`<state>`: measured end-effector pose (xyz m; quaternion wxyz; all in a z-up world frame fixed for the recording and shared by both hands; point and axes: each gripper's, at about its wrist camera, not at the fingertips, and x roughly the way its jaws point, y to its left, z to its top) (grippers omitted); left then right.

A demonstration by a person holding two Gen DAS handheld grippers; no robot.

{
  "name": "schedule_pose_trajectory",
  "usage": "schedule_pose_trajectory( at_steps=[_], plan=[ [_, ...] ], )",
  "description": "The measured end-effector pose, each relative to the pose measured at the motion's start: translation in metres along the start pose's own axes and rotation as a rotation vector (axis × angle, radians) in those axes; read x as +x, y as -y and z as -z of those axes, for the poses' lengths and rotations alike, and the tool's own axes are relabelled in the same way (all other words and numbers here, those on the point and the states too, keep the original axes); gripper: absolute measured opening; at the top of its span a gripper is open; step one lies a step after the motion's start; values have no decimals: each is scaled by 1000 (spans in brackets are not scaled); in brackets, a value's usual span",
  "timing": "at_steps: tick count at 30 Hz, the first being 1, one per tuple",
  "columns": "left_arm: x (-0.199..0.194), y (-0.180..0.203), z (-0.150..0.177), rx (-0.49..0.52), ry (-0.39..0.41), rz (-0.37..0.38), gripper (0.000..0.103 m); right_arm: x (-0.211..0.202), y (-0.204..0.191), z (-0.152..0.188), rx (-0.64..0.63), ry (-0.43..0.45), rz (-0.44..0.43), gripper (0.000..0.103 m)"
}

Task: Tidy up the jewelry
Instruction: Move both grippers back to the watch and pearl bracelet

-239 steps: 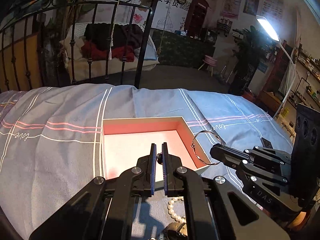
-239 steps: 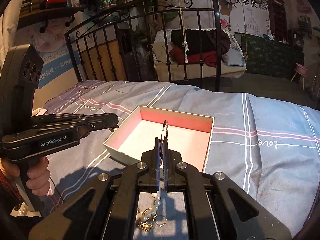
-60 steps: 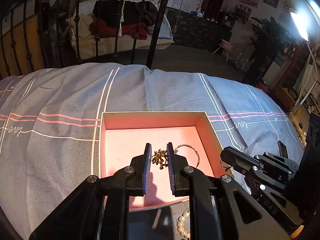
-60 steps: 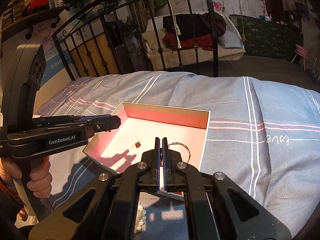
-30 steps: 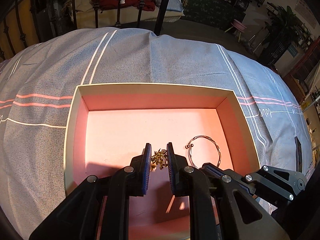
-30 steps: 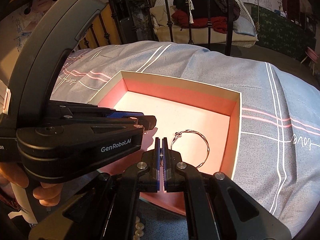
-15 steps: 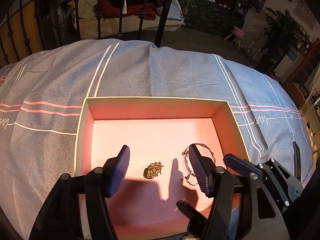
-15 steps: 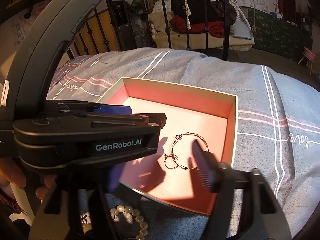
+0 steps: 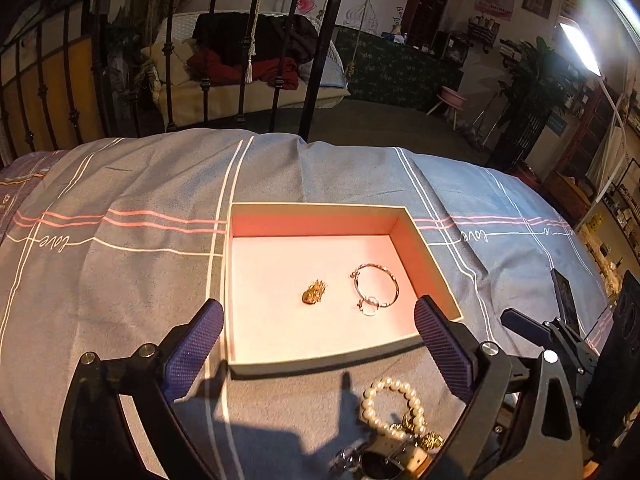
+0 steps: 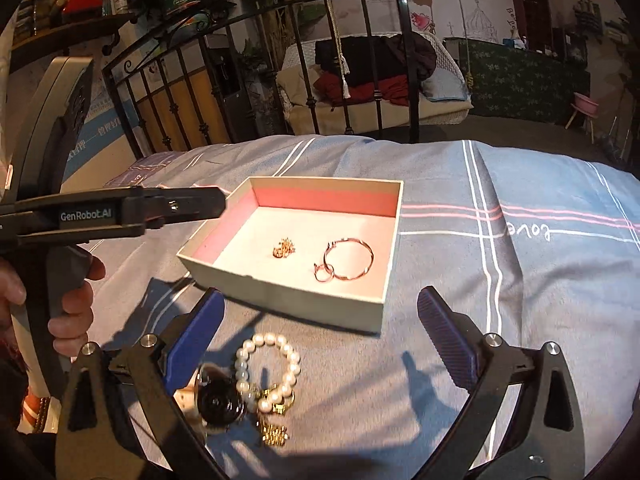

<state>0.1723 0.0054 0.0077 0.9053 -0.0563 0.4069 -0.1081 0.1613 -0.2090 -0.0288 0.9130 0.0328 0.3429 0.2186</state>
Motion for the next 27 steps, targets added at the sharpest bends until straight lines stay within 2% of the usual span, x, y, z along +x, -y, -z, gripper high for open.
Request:
schedule_pose_trajectory(
  at_steps=[4,6,9,10,11,12,20,27],
  plan=[
    [-12,-10,44,17,-29,-54,94,-15,4,32,43,-28,5,96],
    [-13,-12,63,56,-50,-88,94,-17,3,45,51,-53,-2,96],
    [-11,-8,86,132,-90,-98,94,-15,-3,53,8,-89,14,95],
    [-11,-6,92,151,-95,-92,94,-15,-8,56,-14,-96,17,86],
    [-10,-4,96,167,-102,-83,94,-15,-11,59,-34,-103,18,67],
    [-8,-2,98,182,-107,-72,94,-13,-13,61,-51,-119,9,60],
    [6,14,105,270,-128,-28,91,-9,-22,68,-81,-145,-18,59],
    [10,20,105,271,-136,13,75,-1,-28,70,-95,-168,-45,57]
  ],
)
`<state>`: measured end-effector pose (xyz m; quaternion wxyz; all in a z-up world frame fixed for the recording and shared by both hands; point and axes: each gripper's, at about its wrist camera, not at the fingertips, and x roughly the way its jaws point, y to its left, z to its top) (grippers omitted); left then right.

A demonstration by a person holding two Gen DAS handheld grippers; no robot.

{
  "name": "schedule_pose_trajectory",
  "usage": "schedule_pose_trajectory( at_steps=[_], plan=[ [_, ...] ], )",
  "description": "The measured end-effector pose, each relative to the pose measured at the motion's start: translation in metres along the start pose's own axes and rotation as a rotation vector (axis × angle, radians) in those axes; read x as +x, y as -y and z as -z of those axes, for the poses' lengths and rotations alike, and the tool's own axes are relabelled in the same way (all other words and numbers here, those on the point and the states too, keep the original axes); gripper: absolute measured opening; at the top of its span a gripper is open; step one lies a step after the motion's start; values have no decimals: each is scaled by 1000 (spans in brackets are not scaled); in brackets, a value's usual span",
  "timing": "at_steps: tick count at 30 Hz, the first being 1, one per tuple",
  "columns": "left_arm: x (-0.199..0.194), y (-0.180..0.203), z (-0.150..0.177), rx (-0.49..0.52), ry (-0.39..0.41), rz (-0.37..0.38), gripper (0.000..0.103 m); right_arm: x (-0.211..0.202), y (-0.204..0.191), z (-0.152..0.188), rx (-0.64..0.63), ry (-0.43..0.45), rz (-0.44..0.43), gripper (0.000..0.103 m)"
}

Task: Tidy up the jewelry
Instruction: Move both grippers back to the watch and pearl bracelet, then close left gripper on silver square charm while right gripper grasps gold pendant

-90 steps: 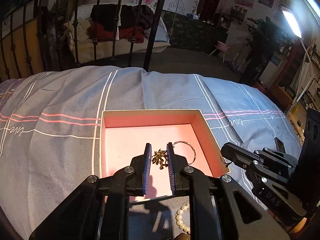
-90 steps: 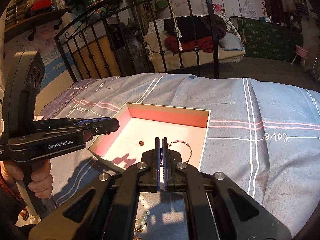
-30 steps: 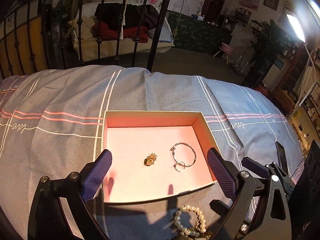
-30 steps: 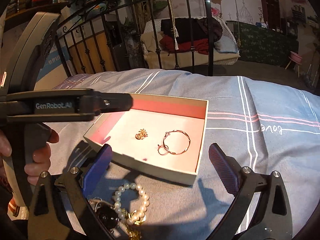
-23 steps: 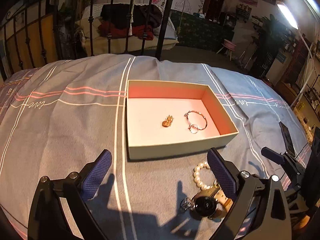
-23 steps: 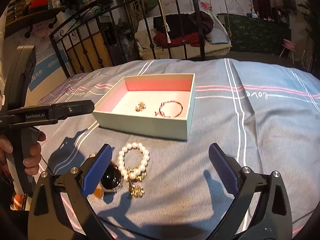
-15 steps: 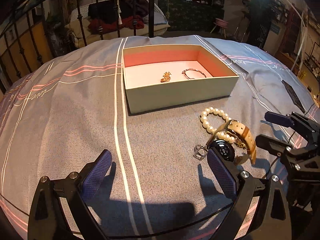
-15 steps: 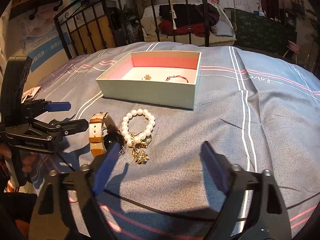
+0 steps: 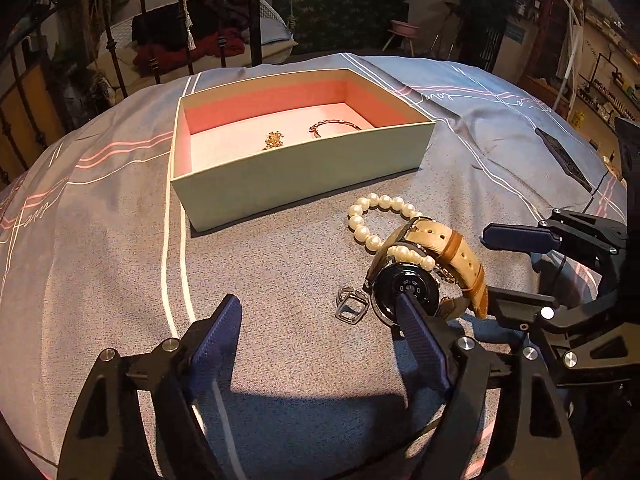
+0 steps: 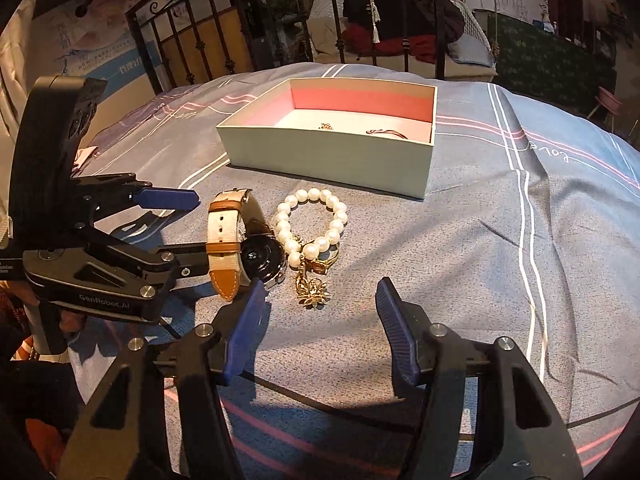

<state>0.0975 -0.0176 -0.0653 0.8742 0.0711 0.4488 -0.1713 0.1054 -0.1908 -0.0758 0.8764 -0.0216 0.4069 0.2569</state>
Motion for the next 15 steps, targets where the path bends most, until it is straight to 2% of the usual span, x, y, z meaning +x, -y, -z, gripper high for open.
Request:
schedule_pose_trajectory(
  at_steps=[3,5,8,11,15],
  plan=[
    [-1,0,-1,-6,9,6,65,5,-4,-1,-18,-16,-8,50],
    [-2,1,-1,-6,15,11,53,7,-5,-1,-26,-23,-11,45],
    [-2,3,-1,-5,19,17,46,7,-5,-1,-29,-24,-15,39],
    [-2,5,0,-8,23,31,40,8,-4,-1,-29,-23,-15,34],
    [0,5,0,-16,22,56,41,10,-5,-1,-36,-31,-3,28]
  ],
)
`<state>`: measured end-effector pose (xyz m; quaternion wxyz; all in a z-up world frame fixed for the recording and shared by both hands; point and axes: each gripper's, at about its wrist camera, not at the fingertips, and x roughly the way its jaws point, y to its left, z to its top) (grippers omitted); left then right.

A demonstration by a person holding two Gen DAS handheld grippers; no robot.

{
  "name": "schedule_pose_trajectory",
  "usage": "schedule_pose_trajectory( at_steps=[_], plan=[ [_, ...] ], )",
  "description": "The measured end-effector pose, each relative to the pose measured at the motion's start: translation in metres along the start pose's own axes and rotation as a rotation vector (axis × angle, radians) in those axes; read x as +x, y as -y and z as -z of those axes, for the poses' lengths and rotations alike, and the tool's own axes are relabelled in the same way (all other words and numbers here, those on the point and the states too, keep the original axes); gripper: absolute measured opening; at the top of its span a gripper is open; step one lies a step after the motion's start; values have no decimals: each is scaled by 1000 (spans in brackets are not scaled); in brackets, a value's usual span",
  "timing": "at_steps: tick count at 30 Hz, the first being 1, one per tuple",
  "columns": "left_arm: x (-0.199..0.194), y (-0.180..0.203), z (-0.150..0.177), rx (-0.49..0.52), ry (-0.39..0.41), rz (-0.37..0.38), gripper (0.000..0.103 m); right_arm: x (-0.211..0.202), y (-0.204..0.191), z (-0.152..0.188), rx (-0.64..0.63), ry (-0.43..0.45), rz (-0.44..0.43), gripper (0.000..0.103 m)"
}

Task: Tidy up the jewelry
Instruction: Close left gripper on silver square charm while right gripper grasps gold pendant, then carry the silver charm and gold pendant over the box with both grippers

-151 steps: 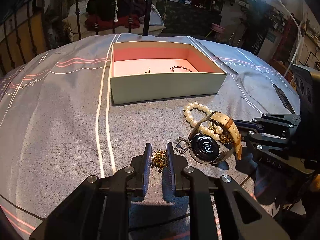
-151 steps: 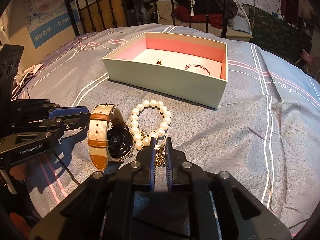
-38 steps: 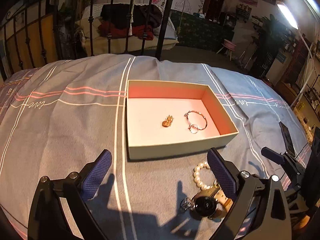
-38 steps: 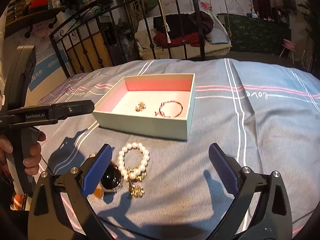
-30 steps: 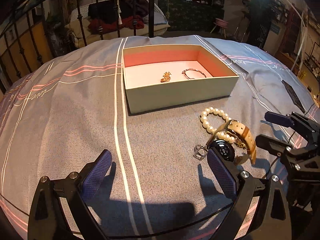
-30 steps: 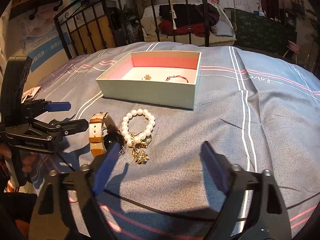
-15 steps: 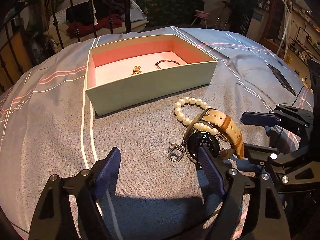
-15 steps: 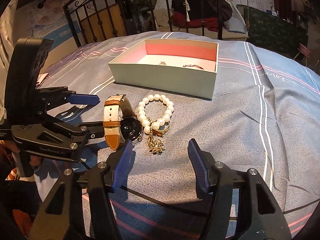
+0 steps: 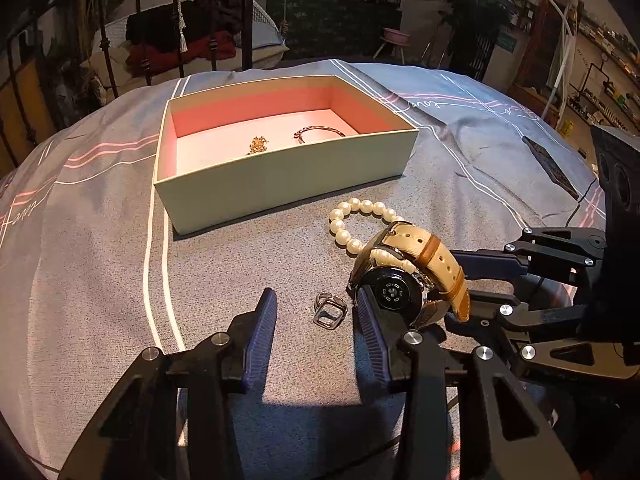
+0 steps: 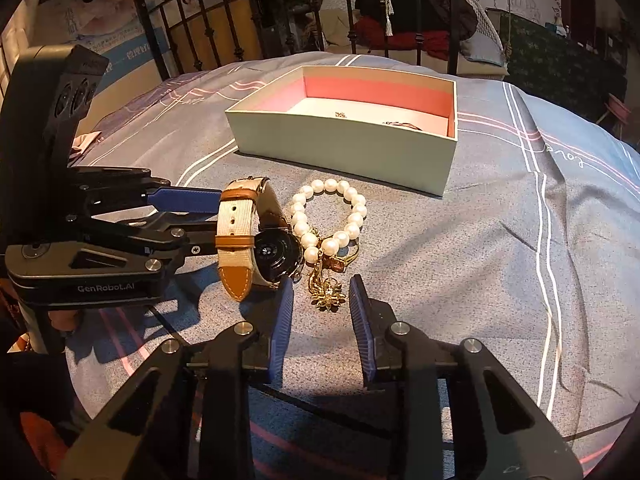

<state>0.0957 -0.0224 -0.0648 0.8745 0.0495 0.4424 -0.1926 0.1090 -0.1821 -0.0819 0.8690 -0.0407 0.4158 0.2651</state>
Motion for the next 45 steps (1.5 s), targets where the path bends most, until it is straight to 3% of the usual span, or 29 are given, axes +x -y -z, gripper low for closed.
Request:
schedule_pose_trajectory(
  at_steps=[2,3,5,6,24,35,45],
  plan=[
    [0,1,0,7,3,0,38,0,0,0,0,-4,2,19],
    [-1,1,1,10,2,4,35,0,1,0,6,-4,2,19],
    [0,4,2,22,-3,6,20,-1,2,1,13,-2,-1,19],
    [1,5,3,27,-3,9,17,-1,2,1,12,-2,-1,19],
    [-18,2,-8,-23,51,10,17,-29,4,-5,26,74,12,19],
    [-16,-8,-15,-107,30,24,17,-27,5,-11,29,80,16,19],
    [-28,-21,-68,-137,118,2,17,-34,12,-57,11,155,35,19]
  ],
)
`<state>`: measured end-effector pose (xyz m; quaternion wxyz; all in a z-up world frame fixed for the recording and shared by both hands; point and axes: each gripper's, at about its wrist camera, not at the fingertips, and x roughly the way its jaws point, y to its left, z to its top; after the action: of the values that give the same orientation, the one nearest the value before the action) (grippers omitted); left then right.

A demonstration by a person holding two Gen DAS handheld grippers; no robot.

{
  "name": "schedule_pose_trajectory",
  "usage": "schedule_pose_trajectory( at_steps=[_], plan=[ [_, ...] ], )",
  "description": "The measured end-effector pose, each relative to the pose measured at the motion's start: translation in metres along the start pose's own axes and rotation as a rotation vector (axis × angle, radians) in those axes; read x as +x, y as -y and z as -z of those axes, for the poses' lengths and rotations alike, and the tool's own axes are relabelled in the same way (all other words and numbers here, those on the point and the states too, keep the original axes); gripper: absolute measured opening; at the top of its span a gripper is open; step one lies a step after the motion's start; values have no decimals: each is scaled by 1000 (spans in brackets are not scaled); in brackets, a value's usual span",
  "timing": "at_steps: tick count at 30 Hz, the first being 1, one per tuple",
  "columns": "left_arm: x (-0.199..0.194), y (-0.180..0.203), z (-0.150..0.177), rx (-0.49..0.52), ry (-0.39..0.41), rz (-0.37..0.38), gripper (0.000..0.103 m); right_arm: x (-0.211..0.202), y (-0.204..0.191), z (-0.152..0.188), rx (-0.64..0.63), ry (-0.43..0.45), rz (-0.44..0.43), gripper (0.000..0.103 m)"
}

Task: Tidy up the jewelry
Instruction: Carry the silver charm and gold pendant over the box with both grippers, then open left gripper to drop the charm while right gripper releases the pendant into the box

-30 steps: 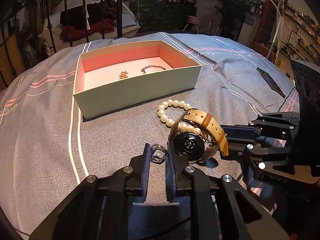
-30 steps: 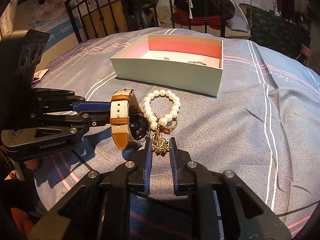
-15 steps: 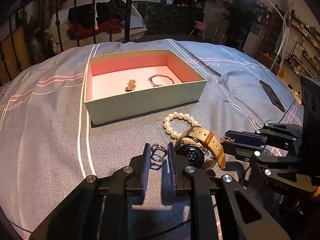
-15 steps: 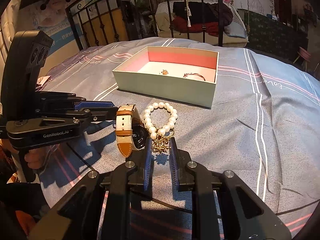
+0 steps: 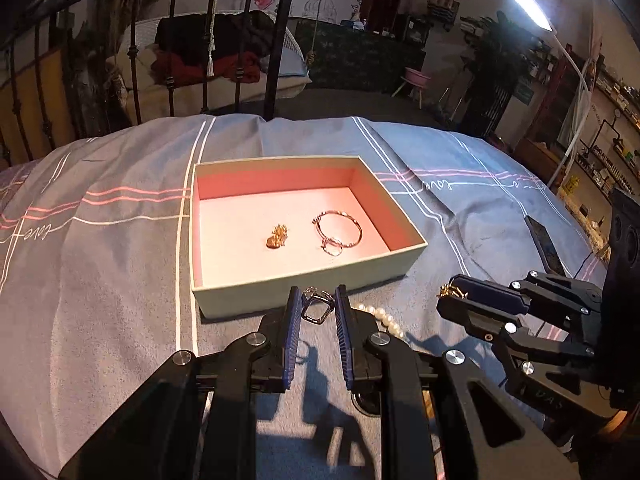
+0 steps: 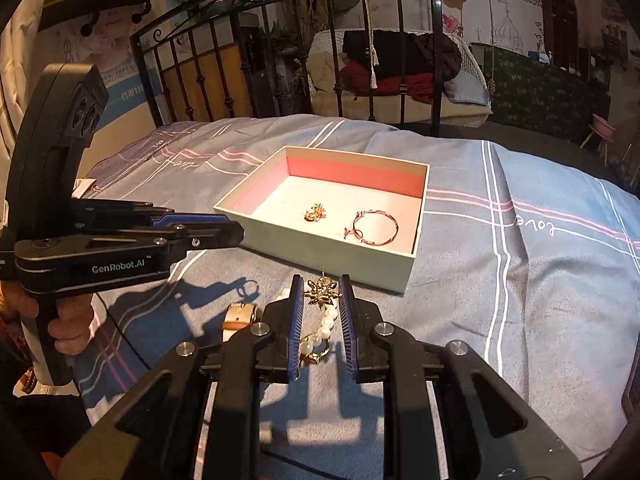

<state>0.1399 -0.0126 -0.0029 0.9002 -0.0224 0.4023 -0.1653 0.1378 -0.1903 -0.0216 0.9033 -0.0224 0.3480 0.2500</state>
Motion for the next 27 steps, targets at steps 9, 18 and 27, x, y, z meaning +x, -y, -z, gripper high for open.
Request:
schedule_pose_trajectory(
  at_steps=[9,18,27],
  plan=[
    [33,-13,-62,-54,-16,-43,17,30,20,-51,36,15,12,19],
    [75,-23,-79,-120,-98,-70,17,68,30,-72,51,-24,40,19],
    [106,-30,-77,-124,-170,-91,17,97,33,-65,57,-93,39,19]
  ],
)
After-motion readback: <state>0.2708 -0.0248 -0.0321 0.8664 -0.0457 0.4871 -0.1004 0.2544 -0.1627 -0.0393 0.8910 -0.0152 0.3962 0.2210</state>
